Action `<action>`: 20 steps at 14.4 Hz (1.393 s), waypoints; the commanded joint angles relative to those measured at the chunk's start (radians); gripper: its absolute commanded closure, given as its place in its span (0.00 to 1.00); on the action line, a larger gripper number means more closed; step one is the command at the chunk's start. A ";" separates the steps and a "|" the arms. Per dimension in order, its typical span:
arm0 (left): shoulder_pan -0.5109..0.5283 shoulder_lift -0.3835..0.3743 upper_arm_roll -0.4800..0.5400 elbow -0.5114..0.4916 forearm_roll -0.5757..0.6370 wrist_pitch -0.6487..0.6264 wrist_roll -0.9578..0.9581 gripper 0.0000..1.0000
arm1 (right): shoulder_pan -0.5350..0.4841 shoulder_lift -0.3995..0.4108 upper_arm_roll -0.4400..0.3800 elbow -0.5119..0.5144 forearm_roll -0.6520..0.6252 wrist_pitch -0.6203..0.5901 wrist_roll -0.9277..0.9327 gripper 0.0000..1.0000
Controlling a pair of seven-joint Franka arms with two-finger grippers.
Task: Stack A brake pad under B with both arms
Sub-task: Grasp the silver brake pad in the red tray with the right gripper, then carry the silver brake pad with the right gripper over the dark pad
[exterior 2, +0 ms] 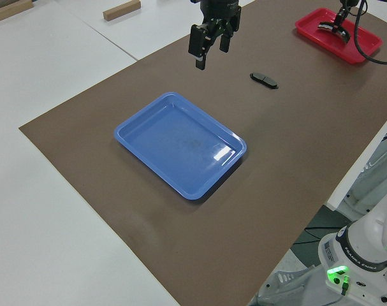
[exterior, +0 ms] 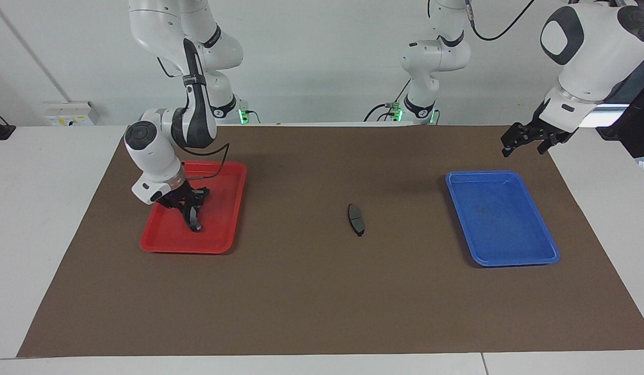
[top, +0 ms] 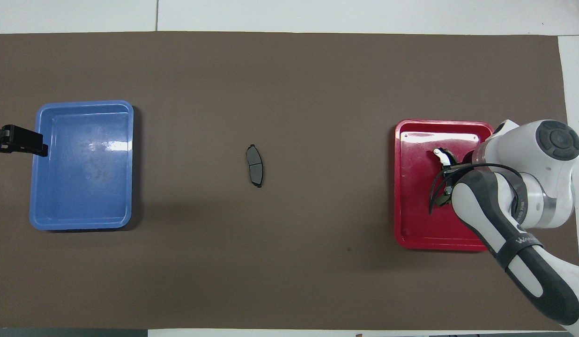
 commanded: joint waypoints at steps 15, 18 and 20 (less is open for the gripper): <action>0.009 -0.025 -0.004 -0.023 0.002 -0.007 0.006 0.00 | 0.603 0.426 0.027 0.714 0.151 -0.172 0.424 1.00; 0.009 -0.025 -0.004 -0.023 0.002 -0.007 0.006 0.00 | 0.607 0.477 0.041 0.736 0.153 -0.124 0.426 1.00; 0.009 -0.025 -0.004 -0.023 0.002 -0.007 0.006 0.00 | 0.621 0.498 0.041 0.745 0.154 -0.104 0.427 1.00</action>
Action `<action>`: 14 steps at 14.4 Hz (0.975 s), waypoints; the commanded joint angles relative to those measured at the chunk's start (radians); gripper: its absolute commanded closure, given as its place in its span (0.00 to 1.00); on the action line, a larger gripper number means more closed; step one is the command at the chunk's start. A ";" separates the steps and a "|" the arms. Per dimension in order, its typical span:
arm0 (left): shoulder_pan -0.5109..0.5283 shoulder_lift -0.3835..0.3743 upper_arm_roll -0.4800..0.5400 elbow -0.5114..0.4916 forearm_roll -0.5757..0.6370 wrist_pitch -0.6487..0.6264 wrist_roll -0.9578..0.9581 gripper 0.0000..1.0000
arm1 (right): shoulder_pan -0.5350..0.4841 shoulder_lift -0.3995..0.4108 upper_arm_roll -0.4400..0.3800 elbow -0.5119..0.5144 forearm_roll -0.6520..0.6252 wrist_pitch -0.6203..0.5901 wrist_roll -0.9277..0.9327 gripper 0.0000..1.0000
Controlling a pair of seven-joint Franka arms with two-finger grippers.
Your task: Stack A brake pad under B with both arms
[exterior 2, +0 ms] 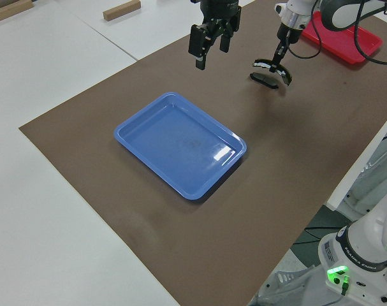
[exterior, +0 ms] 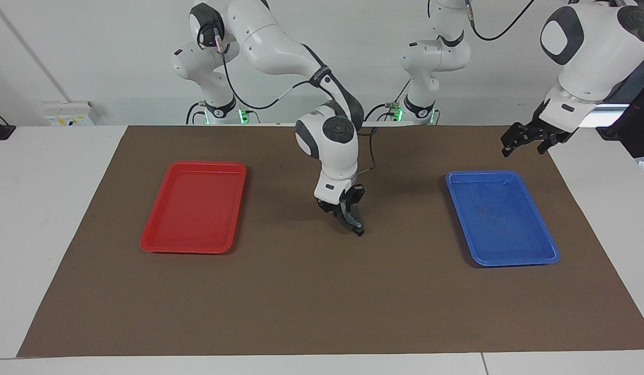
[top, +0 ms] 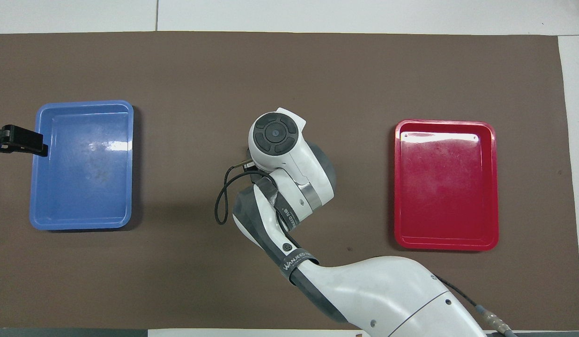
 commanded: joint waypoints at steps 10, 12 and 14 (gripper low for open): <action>0.009 -0.025 -0.004 -0.023 0.002 -0.007 0.008 0.00 | 0.032 0.041 0.004 0.022 0.029 0.093 0.025 0.99; 0.009 -0.025 -0.004 -0.023 0.002 -0.007 0.006 0.00 | 0.038 0.058 0.003 0.021 0.029 0.116 0.025 0.97; 0.009 -0.025 -0.004 -0.023 0.002 -0.007 0.006 0.00 | 0.036 0.067 0.003 0.022 0.029 0.118 0.027 0.94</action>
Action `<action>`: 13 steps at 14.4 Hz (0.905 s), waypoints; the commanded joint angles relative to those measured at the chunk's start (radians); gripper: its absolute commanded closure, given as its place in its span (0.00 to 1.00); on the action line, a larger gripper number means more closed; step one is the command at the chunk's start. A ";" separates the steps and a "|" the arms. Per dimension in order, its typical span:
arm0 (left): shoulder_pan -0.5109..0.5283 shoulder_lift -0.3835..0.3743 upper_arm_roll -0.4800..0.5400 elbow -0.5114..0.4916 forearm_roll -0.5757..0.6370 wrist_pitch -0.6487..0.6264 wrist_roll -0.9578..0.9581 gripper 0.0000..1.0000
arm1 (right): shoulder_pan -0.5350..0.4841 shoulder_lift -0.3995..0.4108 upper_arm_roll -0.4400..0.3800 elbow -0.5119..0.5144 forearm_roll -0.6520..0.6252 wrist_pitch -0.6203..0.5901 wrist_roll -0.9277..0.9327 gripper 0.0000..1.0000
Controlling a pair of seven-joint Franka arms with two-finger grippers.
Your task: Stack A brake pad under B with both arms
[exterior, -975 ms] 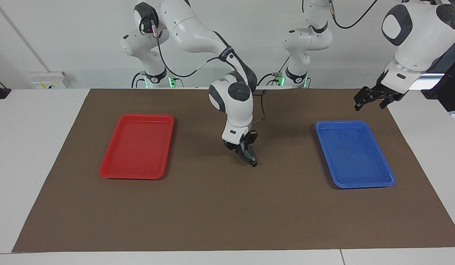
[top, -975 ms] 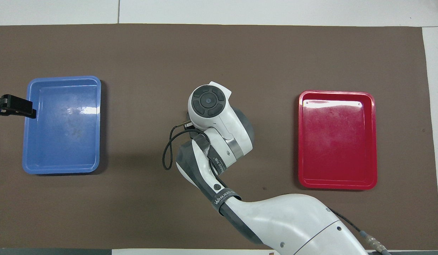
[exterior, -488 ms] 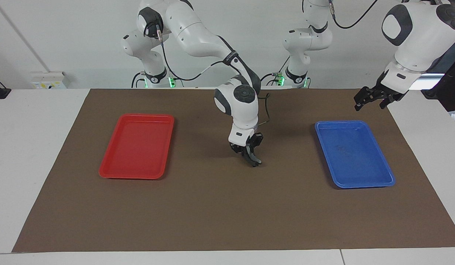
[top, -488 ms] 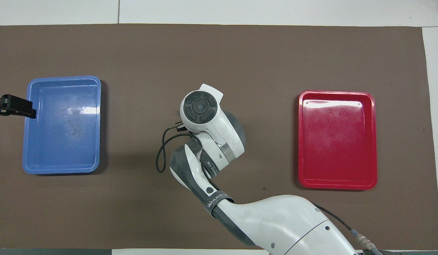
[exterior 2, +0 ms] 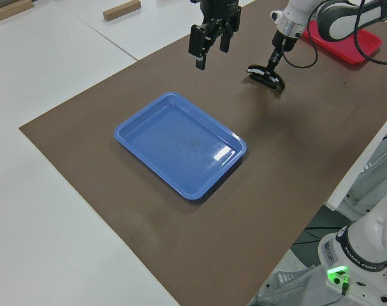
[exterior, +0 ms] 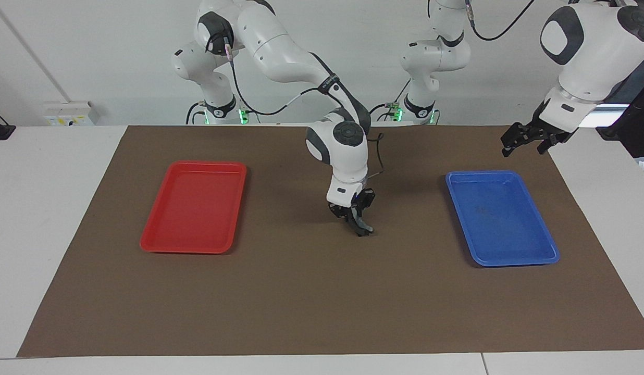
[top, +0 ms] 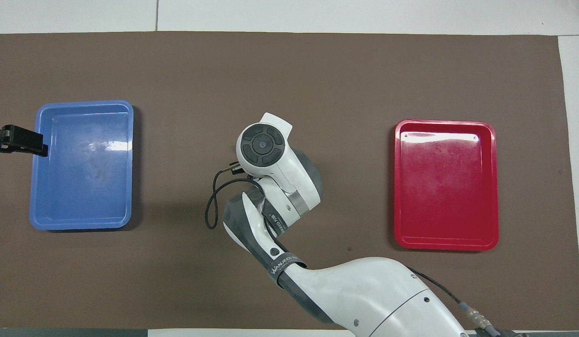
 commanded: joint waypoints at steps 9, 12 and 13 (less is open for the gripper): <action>0.009 -0.025 -0.004 -0.023 0.002 -0.006 0.006 0.00 | -0.026 -0.059 -0.021 0.027 -0.025 -0.015 0.016 0.01; 0.009 -0.025 -0.004 -0.023 0.002 -0.006 0.006 0.00 | -0.099 -0.151 -0.025 0.020 -0.051 -0.090 0.015 0.01; 0.009 -0.025 -0.004 -0.023 0.002 -0.006 0.008 0.00 | -0.124 -0.185 -0.029 0.020 -0.070 -0.148 0.010 0.01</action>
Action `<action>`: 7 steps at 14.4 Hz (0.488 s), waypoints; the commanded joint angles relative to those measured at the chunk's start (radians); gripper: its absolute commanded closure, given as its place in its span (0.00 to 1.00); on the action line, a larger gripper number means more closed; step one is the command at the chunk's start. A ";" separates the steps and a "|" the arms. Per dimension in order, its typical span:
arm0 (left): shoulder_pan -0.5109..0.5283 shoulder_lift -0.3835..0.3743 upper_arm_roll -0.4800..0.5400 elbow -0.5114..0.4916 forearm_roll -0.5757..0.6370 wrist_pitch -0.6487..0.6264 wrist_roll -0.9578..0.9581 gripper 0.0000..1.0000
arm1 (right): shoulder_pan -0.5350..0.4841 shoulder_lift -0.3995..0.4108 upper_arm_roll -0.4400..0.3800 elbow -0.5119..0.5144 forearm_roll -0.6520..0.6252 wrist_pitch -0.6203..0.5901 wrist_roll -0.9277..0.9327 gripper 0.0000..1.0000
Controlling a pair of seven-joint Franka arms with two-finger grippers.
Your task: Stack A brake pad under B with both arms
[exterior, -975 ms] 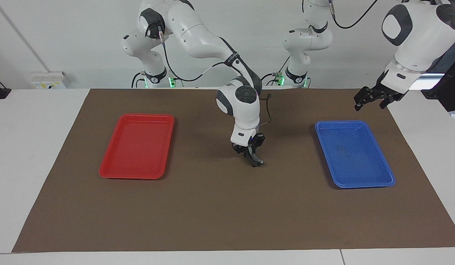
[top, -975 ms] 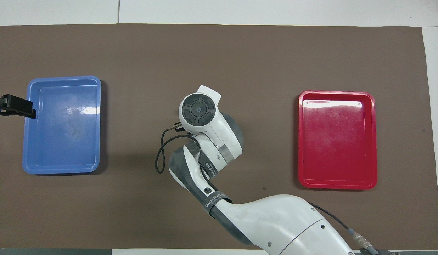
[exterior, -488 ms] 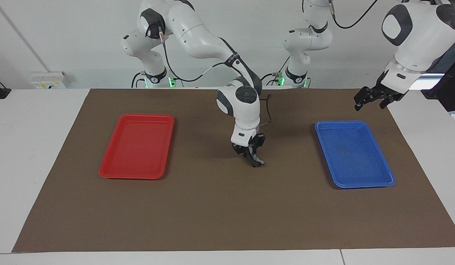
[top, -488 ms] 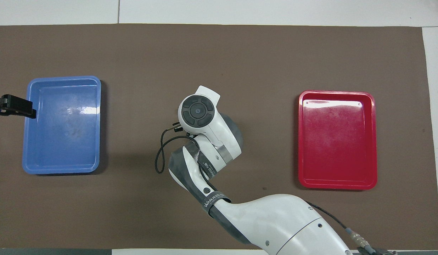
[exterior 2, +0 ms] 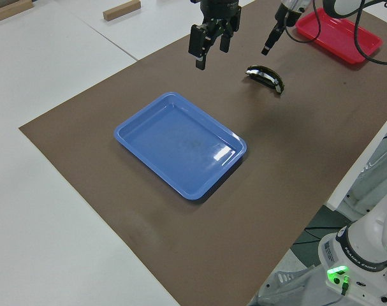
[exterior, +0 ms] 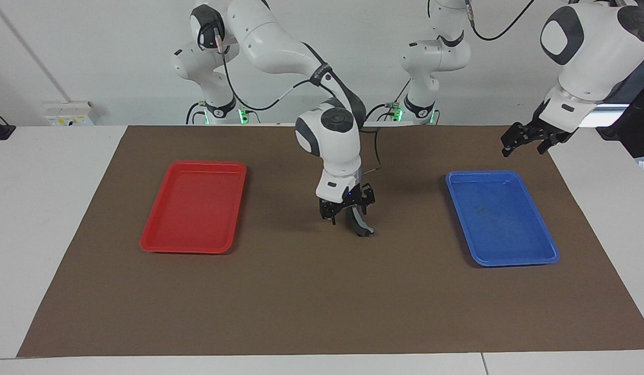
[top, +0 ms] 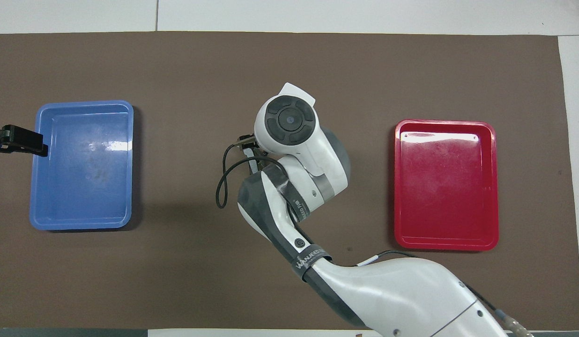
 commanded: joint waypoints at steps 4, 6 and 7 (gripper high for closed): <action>0.009 -0.025 -0.004 -0.023 0.002 -0.006 0.008 0.00 | -0.241 -0.239 0.009 -0.039 -0.096 -0.361 -0.106 0.01; 0.009 -0.025 -0.004 -0.023 0.002 -0.006 0.008 0.00 | -0.330 -0.294 0.008 -0.058 -0.116 -0.468 -0.214 0.01; 0.009 -0.025 -0.004 -0.023 0.002 -0.006 0.006 0.00 | -0.381 -0.323 0.009 -0.061 -0.125 -0.502 -0.223 0.01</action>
